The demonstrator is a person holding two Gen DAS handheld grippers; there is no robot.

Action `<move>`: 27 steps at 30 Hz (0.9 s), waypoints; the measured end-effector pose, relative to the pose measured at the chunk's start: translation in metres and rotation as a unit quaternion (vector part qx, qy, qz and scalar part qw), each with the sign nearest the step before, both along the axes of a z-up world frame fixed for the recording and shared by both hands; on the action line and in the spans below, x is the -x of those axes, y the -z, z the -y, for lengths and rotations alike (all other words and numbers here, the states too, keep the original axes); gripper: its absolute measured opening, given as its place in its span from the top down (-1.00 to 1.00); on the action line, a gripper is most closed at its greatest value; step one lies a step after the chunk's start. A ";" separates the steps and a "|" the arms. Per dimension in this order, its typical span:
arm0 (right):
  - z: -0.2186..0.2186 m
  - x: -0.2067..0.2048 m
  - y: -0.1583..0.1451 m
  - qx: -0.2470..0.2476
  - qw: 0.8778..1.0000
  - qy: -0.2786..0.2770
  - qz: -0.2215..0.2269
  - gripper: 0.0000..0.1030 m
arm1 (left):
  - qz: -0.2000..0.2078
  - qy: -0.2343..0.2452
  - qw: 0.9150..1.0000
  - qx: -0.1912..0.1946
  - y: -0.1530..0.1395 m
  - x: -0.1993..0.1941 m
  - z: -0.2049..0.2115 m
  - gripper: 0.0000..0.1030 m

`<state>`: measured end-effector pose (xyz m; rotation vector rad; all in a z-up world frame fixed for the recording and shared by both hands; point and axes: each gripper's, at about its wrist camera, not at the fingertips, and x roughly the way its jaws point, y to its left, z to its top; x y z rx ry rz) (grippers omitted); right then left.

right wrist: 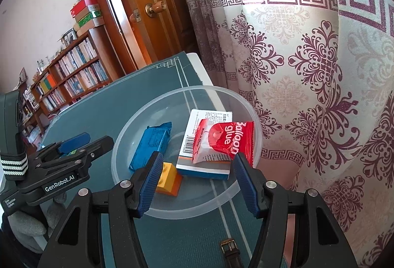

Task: Organize objects
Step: 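Carry the blue packet into the bowl and open the left gripper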

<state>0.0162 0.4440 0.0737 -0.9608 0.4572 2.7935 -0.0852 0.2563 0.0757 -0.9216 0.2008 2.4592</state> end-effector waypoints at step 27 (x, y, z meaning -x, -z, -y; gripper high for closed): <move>0.081 0.011 -0.018 -0.019 0.997 -0.075 0.005 -0.19 | -0.014 -0.082 0.997 -0.006 -0.005 -0.032 0.093 -0.88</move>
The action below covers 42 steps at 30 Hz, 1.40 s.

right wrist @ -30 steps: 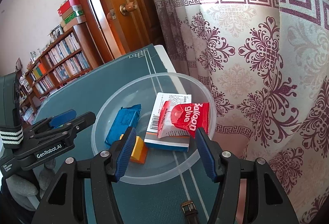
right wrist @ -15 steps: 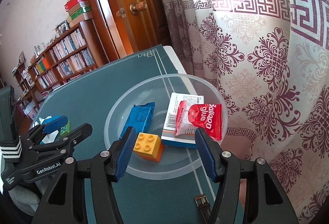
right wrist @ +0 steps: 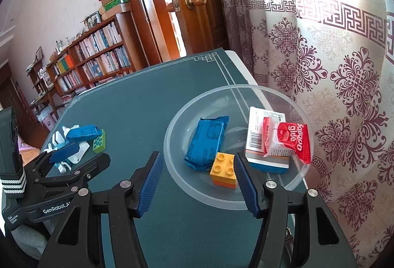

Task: Organize objects
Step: 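Carry the blue packet into the bowl and open the left gripper, then move the left gripper to the teal cloth and grasp it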

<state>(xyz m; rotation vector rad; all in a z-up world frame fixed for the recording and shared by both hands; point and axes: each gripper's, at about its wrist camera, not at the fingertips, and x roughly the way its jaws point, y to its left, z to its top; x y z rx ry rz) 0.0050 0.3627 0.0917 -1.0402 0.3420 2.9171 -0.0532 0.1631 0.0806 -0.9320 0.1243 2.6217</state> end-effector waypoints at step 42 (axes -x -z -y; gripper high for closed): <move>0.141 0.036 0.062 0.011 0.988 -0.133 0.080 -0.19 | 0.109 -0.281 0.951 -0.067 0.048 0.059 0.201 -0.88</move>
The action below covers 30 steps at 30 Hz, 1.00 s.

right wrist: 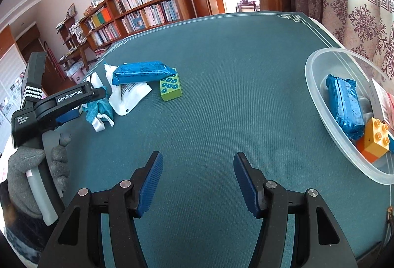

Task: Organize objects
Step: 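Move the left gripper to the teal cloth and grasp it, then grasp the green block with blue dots with the right gripper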

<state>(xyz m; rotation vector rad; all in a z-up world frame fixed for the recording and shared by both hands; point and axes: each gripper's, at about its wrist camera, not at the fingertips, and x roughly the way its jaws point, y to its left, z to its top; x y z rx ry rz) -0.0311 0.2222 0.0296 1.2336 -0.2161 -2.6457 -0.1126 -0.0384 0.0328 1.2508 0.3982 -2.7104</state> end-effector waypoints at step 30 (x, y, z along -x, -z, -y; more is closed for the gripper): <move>0.032 0.031 -0.003 -0.027 0.999 -0.030 0.000 -0.19 | -0.038 0.070 0.997 -0.026 -0.005 -0.020 0.004 0.04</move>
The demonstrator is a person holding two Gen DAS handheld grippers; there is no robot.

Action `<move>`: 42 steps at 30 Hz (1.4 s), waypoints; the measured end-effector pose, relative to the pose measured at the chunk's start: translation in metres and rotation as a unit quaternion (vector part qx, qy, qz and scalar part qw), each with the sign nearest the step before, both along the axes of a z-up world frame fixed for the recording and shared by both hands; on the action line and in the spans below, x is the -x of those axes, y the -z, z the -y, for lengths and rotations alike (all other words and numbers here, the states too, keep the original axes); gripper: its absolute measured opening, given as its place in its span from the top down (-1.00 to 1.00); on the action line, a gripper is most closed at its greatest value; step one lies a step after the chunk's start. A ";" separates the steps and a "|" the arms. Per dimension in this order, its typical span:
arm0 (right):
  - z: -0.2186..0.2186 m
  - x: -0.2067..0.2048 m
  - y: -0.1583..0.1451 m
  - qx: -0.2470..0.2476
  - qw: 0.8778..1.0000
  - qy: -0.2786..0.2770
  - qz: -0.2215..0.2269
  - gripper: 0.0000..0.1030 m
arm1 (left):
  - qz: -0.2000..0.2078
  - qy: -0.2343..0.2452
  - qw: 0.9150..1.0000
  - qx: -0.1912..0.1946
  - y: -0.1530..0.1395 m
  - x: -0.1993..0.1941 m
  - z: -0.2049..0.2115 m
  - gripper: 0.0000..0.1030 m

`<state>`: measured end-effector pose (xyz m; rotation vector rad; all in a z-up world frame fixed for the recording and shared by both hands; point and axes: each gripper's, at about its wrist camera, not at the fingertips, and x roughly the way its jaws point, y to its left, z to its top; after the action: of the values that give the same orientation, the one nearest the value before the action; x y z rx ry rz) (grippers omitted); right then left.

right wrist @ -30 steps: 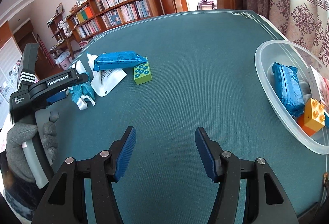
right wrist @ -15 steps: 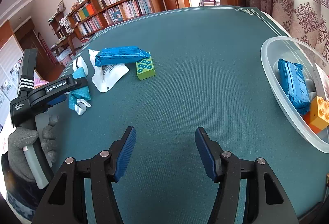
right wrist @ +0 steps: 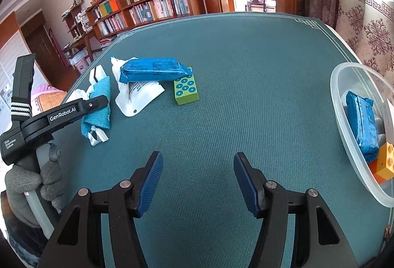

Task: Organize objects
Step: 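Grasp the green block with blue dots with the right gripper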

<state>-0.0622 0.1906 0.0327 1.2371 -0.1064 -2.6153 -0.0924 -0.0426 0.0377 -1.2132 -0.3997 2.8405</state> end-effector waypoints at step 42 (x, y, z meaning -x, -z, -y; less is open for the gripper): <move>0.035 0.068 0.017 -0.081 0.996 0.020 -0.034 0.41 | -0.067 0.032 0.997 0.001 -0.020 -0.018 -0.016 0.04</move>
<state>-0.1298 0.1561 0.0152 1.2065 0.0952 -2.7430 -0.0747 -0.0268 0.0574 -1.0089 -0.3470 2.8471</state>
